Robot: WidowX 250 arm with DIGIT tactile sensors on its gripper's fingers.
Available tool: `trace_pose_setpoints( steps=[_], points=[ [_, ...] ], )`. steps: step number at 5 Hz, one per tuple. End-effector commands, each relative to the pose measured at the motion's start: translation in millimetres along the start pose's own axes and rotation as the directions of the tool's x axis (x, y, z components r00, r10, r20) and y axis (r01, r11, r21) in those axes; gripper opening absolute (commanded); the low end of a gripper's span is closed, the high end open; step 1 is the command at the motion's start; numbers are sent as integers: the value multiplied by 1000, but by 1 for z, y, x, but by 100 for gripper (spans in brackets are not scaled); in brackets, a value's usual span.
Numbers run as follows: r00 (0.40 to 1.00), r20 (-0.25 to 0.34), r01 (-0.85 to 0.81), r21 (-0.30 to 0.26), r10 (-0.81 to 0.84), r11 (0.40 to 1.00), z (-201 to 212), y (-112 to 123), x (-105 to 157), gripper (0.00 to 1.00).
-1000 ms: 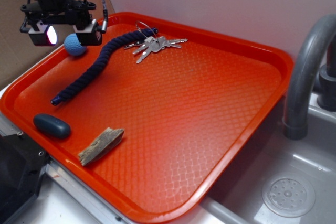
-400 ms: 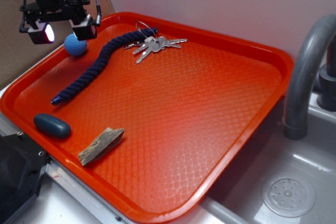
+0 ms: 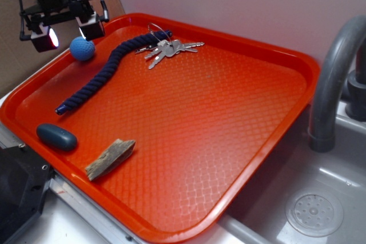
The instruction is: Grab the blue ball.
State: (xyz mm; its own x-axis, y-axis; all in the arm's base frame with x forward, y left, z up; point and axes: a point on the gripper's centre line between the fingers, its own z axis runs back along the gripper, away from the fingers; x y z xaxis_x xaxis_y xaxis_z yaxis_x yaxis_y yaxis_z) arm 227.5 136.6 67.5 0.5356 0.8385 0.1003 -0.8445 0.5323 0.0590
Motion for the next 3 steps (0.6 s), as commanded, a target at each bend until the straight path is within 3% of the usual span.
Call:
trace_pose_setpoints(
  steps=[1,2,3],
  points=[
    [993,25,-118,-23,118,993,-2,4,18,100],
    [996,29,-82,23,81,996,-21,-16,14,100],
    [997,37,-70,21,69,997,-20,-17,9,100]
  ],
)
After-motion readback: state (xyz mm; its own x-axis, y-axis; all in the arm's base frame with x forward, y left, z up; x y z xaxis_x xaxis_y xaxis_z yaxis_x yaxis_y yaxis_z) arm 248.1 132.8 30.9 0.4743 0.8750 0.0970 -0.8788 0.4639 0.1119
